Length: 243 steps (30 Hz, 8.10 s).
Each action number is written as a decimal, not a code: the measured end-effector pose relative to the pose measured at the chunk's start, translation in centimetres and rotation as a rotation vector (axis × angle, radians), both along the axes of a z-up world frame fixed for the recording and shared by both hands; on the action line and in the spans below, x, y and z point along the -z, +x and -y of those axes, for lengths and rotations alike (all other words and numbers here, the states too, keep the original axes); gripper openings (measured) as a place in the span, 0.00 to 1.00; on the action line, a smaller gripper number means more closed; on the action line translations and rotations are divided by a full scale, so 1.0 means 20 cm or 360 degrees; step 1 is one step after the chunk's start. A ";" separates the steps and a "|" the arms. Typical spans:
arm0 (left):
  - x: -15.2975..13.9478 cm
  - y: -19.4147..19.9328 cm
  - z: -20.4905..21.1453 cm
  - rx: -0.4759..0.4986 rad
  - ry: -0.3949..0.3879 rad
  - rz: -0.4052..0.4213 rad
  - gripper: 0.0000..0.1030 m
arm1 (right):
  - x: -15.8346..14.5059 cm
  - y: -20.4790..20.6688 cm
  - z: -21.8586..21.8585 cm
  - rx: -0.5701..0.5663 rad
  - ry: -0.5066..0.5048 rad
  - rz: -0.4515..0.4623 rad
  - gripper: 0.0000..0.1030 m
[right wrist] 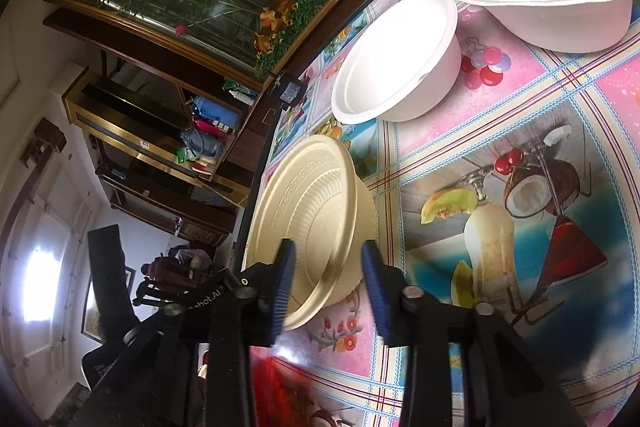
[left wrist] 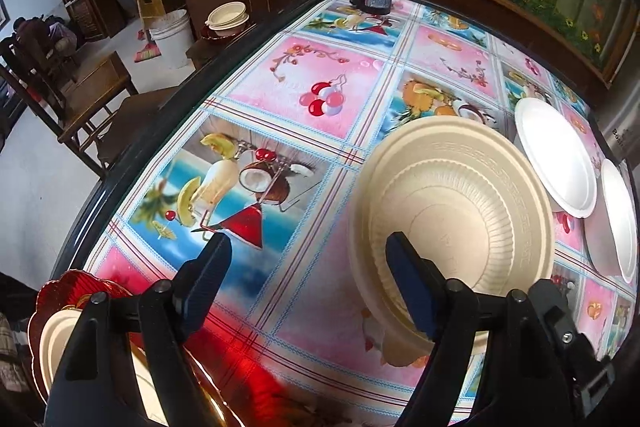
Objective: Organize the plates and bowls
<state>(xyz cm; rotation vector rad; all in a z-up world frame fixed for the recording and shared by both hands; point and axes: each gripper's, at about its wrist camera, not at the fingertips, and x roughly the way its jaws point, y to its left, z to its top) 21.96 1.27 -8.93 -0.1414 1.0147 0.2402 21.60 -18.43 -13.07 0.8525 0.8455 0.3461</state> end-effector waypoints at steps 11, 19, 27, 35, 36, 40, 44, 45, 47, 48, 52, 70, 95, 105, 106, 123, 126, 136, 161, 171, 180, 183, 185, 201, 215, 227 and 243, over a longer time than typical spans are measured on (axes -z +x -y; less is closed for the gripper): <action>0.02 0.00 0.06 0.0089 0.0015 -0.0009 0.42 | 0.00 0.00 -0.02 -0.0004 -0.0053 -0.0010 0.13; 0.04 -0.02 0.14 0.0184 0.0054 -0.0013 0.19 | -0.01 0.00 -0.02 -0.0013 -0.0084 0.0000 0.11; 0.03 -0.06 0.15 0.0191 0.0046 -0.0002 0.19 | -0.02 -0.01 0.00 -0.0009 -0.0077 -0.0017 0.11; 0.02 -0.14 0.17 0.0233 0.0059 0.0027 0.20 | -0.01 -0.07 0.04 -0.0015 -0.0091 -0.0062 0.11; 0.01 -0.16 0.18 0.0243 0.0064 0.0033 0.20 | -0.01 -0.08 0.05 -0.0010 -0.0092 -0.0070 0.11; 0.00 -0.24 0.20 0.0298 0.0075 0.0066 0.20 | -0.01 -0.14 0.06 -0.0011 -0.0120 -0.0092 0.11; -0.02 -0.33 0.21 0.0353 0.0064 0.0114 0.20 | -0.05 -0.25 0.09 -0.0002 -0.0135 -0.0050 0.11; -0.04 -0.37 0.22 0.0370 0.0073 0.0143 0.20 | -0.06 -0.27 0.10 -0.0005 -0.0134 -0.0037 0.11; -0.07 -0.42 0.23 0.0394 0.0089 0.0194 0.20 | -0.09 -0.34 0.12 -0.0011 -0.0130 0.0002 0.11; -0.09 -0.46 0.24 0.0407 0.0096 0.0221 0.20 | -0.10 -0.36 0.12 -0.0011 -0.0129 0.0016 0.11; -0.15 -0.58 0.24 0.0451 0.0117 0.0308 0.20 | -0.15 -0.50 0.13 -0.0012 -0.0124 0.0100 0.11; -0.29 -0.85 0.02 0.0413 0.0090 0.0516 0.20 | -0.36 -0.73 -0.04 -0.0126 -0.0142 0.0267 0.11; -0.23 -1.00 -0.46 0.0138 0.0038 0.0525 0.20 | -0.35 -0.74 -0.60 -0.0448 -0.0197 0.0235 0.14; -0.17 -1.01 -0.60 0.0050 0.0027 0.0478 0.20 | -0.30 -0.75 -0.76 -0.0550 -0.0185 0.0176 0.15; -0.16 -1.01 -0.62 0.0037 0.0027 0.0475 0.20 | -0.30 -0.75 -0.78 -0.0561 -0.0188 0.0175 0.15; -0.07 -1.02 -0.63 0.0029 0.0037 0.0389 0.20 | -0.22 -0.78 -0.82 -0.0606 -0.0207 0.0102 0.15; -0.07 -1.02 -0.63 0.0034 0.0041 0.0382 0.20 | -0.21 -0.78 -0.82 -0.0602 -0.0204 0.0101 0.15; -0.05 -1.02 -0.61 0.0044 0.0048 0.0359 0.20 | -0.21 -0.80 -0.80 -0.0591 -0.0226 0.0121 0.16; -0.23 -1.08 -0.57 -0.0066 0.0273 0.0614 0.76 | -0.27 -0.67 -0.28 -0.0141 -0.0387 0.0250 0.44; -0.36 -1.02 -0.38 0.0022 0.0287 0.0695 0.81 | -0.22 -0.48 0.14 0.0131 -0.0466 0.0226 0.60; -0.49 -0.87 0.00 0.0228 0.0307 0.0745 0.81 | -0.19 -0.36 0.30 0.0170 -0.0443 0.0195 0.62; -0.50 -0.82 0.13 0.0284 0.0311 0.0754 0.81 | -0.19 -0.35 0.37 0.0199 -0.0418 0.0190 0.63; -0.50 -0.78 0.22 0.0320 0.0319 0.0751 0.81 | -0.18 -0.34 0.40 0.0211 -0.0390 0.0183 0.63; -0.42 -0.51 0.62 0.0469 0.0236 0.0663 0.81 | -0.16 -0.23 0.59 0.0232 -0.0190 0.0150 0.64; -0.26 -0.27 0.63 0.0413 0.0116 0.0535 0.81 | -0.09 -0.14 0.56 0.0172 -0.0245 0.0081 0.64; 0.03 -0.10 0.53 0.0375 -0.0027 0.0307 0.81 | -0.06 -0.13 0.54 0.0169 -0.0304 0.0058 0.65; 0.06 -0.10 0.53 0.0407 -0.0008 0.0301 0.81 | -0.06 -0.14 0.55 0.0171 -0.0306 0.0044 0.67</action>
